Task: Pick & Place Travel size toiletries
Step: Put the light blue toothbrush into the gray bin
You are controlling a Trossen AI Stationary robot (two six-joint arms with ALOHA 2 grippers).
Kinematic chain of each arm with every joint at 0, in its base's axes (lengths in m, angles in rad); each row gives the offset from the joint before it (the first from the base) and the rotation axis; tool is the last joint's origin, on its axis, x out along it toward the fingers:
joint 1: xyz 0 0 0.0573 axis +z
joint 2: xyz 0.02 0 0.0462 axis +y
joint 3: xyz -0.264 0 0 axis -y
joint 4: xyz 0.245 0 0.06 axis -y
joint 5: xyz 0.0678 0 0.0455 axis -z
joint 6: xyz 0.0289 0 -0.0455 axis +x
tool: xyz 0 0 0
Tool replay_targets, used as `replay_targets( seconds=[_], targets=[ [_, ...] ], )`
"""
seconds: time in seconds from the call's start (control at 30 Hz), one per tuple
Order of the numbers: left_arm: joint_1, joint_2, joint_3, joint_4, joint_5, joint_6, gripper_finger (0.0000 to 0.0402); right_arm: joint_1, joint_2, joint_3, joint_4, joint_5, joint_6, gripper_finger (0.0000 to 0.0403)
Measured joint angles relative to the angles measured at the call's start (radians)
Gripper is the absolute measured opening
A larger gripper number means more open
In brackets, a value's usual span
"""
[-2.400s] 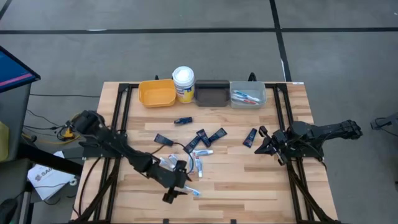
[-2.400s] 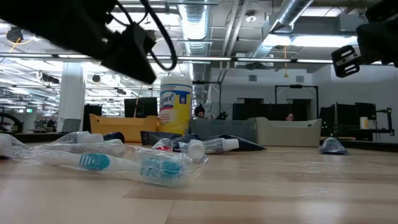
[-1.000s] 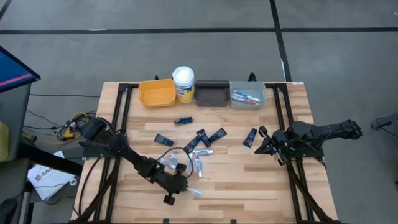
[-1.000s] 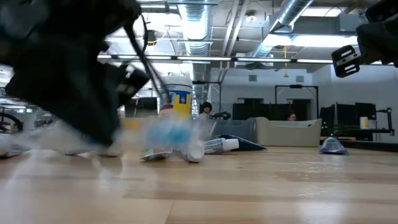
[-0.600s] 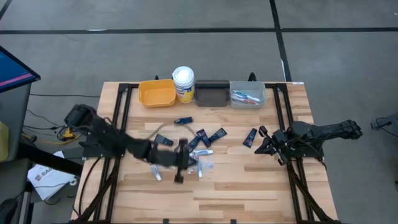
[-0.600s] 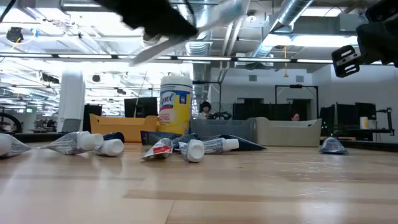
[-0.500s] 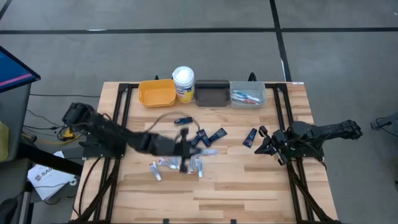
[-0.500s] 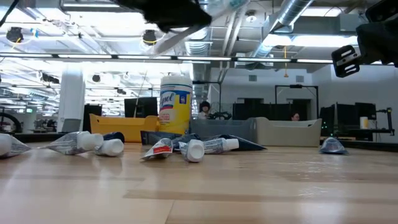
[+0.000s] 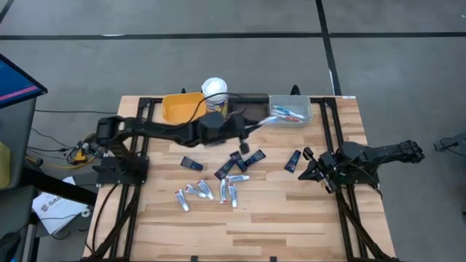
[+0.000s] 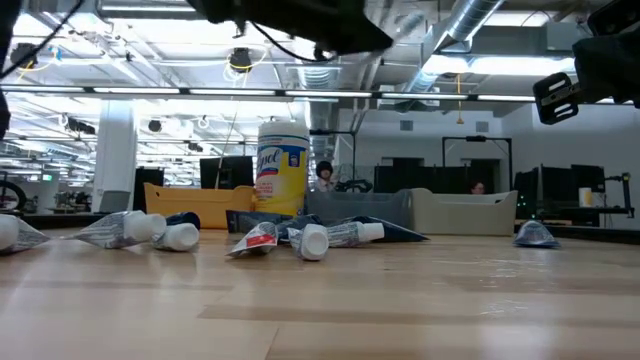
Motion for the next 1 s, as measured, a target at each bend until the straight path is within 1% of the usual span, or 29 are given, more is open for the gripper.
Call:
replay_targets(
  seconds=[0.1, 0.27, 0.4, 0.53, 0.67, 0.83, 0.9, 1.0],
  targets=[
    [0.025, 0.088, 0.083, 0.007, 0.028, 0.002, 0.0042, 0.000, 0.000, 0.000, 0.000, 0.000, 0.000, 0.0000],
    [0.059, 0.210, 0.190, 0.013, 0.052, 0.002, 0.0031, 0.000, 0.000, 0.000, 0.000, 0.000, 0.000, 0.0000],
    [0.089, 0.281, 0.234, 0.045, 0.053, 0.001, 0.0029, 0.000, 0.000, 0.000, 0.000, 0.000, 0.000, 0.0000],
    [0.119, 0.329, 0.260, 0.106, 0.052, 0.001, 0.0039, 0.000, 0.000, 0.000, 0.000, 0.000, 0.000, 0.0000],
    [0.147, 0.360, 0.272, 0.169, 0.052, -0.011, 0.0038, 0.000, 0.000, 0.000, 0.000, 0.000, 0.000, 0.0000],
    [0.157, 0.354, 0.274, 0.246, 0.046, -0.070, 0.0027, 0.000, 0.000, 0.000, 0.000, 0.000, 0.000, 0.0000],
    [0.155, 0.340, 0.273, 0.256, 0.070, -0.093, 0.0028, 0.000, 0.000, 0.000, 0.000, 0.000, 0.000, 0.0000],
    [0.147, 0.318, 0.274, 0.268, 0.134, -0.100, 0.0034, 0.000, 0.000, 0.000, 0.000, 0.000, 0.000, 0.0000]
  ],
)
